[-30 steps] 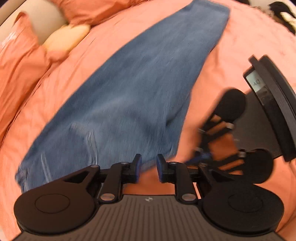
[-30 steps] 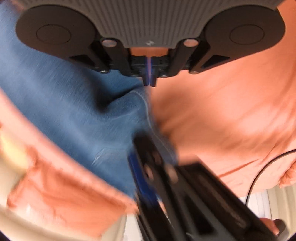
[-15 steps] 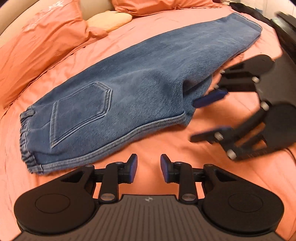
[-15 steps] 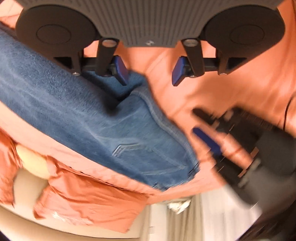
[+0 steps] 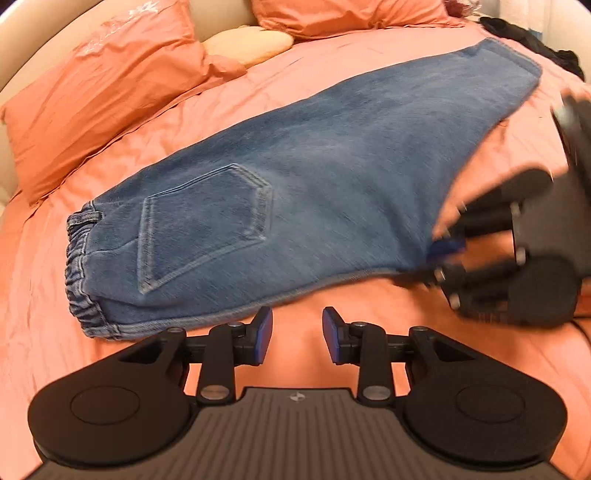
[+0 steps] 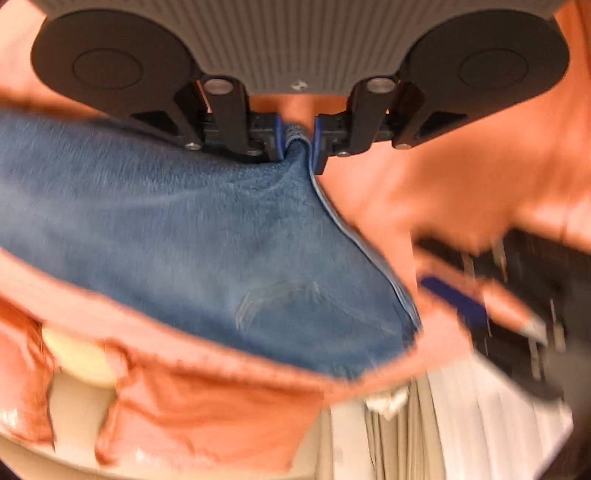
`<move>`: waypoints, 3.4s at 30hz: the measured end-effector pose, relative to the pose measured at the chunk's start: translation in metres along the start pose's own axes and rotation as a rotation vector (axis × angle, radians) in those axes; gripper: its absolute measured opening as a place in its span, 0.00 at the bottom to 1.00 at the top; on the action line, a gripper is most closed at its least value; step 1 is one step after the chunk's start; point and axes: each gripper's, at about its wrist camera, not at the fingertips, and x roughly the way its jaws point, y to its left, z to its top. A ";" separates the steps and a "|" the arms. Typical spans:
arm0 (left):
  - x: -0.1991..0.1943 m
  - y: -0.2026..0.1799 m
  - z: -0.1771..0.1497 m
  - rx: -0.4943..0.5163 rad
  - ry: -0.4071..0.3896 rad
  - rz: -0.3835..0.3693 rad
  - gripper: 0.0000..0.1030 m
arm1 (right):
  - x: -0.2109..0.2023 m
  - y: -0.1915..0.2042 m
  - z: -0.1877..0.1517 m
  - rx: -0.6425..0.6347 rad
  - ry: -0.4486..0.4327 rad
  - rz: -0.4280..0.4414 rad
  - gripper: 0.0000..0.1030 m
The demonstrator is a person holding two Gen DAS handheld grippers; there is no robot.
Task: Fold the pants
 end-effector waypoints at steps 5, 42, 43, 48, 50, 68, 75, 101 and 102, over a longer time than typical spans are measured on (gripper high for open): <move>0.000 0.003 0.001 -0.027 -0.028 0.015 0.37 | -0.013 0.003 -0.003 0.019 -0.008 -0.031 0.12; 0.039 0.097 0.037 -0.357 -0.027 0.265 0.28 | -0.181 -0.352 -0.050 0.315 0.137 -0.576 0.32; 0.037 0.088 0.042 -0.356 -0.028 0.231 0.28 | -0.193 -0.369 -0.058 0.371 0.131 -0.591 0.32; 0.037 0.037 0.061 -0.356 -0.034 0.105 0.28 | -0.235 -0.447 -0.096 0.625 0.088 -0.621 0.33; 0.035 0.019 0.061 -0.378 -0.040 0.068 0.28 | -0.242 -0.472 -0.111 0.746 0.046 -0.587 0.40; 0.105 -0.029 0.066 -0.482 0.172 0.150 0.29 | -0.191 -0.541 -0.192 1.320 -0.281 -0.286 0.42; 0.071 -0.032 0.071 -0.416 0.099 0.144 0.25 | -0.215 -0.535 -0.177 1.234 -0.301 -0.303 0.18; 0.114 -0.159 0.190 -0.033 -0.075 -0.231 0.24 | -0.283 -0.412 0.022 0.530 -0.226 -0.456 0.13; 0.110 -0.159 0.197 -0.013 -0.096 -0.231 0.24 | -0.282 -0.409 0.026 0.516 -0.215 -0.458 0.13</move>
